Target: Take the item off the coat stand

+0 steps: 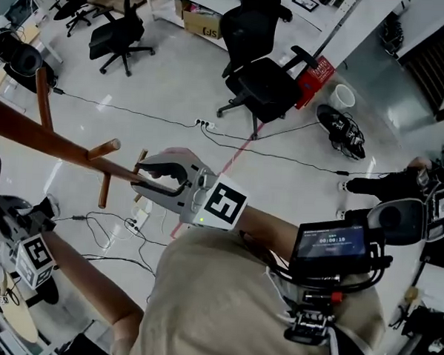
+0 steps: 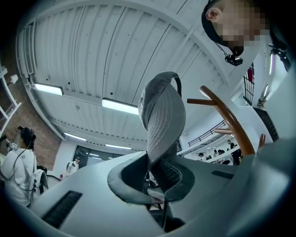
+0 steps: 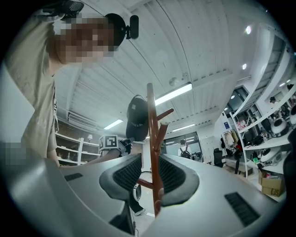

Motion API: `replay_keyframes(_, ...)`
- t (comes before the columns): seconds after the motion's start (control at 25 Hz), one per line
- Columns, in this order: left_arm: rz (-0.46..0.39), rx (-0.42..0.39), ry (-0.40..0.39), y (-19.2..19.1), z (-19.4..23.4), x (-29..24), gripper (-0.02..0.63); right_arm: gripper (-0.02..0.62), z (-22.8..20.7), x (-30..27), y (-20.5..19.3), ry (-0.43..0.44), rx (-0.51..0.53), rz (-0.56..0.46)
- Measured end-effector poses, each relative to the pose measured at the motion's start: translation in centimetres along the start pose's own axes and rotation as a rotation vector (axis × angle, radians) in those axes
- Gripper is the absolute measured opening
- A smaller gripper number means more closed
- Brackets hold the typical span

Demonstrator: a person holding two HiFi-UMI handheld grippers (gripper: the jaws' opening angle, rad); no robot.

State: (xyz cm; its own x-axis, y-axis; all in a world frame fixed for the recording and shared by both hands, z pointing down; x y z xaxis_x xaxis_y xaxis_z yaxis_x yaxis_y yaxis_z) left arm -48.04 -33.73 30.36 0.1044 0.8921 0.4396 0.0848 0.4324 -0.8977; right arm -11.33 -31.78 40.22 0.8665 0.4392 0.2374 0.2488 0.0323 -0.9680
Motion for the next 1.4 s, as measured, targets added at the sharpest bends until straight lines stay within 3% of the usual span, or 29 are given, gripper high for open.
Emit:
replay_keyframes(0.28, 0.012, 0.016, 0.001, -1.7, 0.3, 1.4, 0.034, 0.118, 0.9, 1.0, -1.3, 0.002, -0.011, -0.021)
replay_keyframes(0.52, 0.008, -0.008, 0.018, 0.6, -0.7, 1.9, 0.034, 0.114, 0.7, 2.4, -0.9, 0.025, -0.035, -0.001)
replay_keyframes(0.88, 0.031, 0.024, 0.008, 1.0, 0.5, 4.4, 0.034, 0.11, 1.8, 1.7, -1.2, 0.031, -0.032, 0.001)
replay_keyframes(1.4, 0.113, 0.171, -0.044, 0.5, -0.6, 7.4, 0.034, 0.106, 3.0, 1.6, -2.3, 0.031, -0.041, 0.034)
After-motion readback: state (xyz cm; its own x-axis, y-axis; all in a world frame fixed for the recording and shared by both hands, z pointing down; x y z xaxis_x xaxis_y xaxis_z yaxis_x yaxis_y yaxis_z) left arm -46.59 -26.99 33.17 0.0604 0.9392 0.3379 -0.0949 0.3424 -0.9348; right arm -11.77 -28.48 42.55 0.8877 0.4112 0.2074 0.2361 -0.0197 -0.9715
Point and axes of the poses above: the fingertips, and each gripper's own axes: x backward along the fingers, z to its left, y out of its top, the point moved 7 cm from there along x, backward along the fingers, and after that the axes turned 1 degree about y, right-handed, at the moved point
